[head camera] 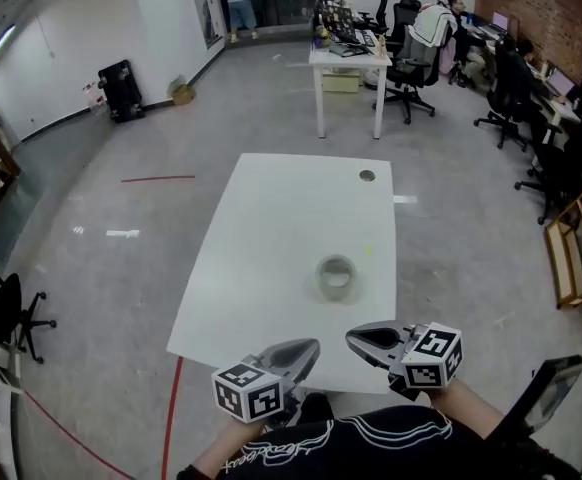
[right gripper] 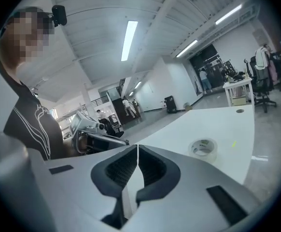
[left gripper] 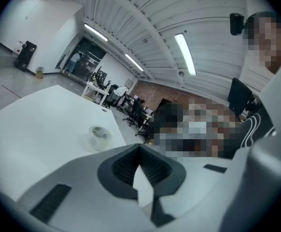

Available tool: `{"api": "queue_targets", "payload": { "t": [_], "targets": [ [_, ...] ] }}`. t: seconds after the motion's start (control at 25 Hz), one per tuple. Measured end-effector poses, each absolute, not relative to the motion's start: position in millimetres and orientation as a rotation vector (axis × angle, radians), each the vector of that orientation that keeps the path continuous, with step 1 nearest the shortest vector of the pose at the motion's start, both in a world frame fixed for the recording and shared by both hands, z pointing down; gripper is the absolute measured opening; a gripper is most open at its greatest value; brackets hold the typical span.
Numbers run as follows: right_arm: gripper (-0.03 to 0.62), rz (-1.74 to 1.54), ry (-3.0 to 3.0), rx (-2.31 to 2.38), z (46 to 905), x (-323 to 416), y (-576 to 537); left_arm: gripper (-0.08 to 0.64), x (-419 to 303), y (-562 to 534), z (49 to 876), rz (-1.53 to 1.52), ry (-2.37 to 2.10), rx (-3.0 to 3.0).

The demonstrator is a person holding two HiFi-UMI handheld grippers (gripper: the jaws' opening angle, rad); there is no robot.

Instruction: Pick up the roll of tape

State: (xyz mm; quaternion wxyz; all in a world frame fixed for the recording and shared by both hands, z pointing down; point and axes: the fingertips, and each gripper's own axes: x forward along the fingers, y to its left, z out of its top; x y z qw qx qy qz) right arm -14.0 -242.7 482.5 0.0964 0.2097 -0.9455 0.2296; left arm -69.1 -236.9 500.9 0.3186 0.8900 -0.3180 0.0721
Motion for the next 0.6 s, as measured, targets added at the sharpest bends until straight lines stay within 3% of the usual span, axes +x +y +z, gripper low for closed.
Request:
{"api": "queue_targets", "payload": {
  "t": [0.6],
  "targets": [
    [0.015,0.708,-2.763,0.644,507,-30,-315,0.003,-90,-296,524,0.249,-0.803,2.311]
  ]
}}
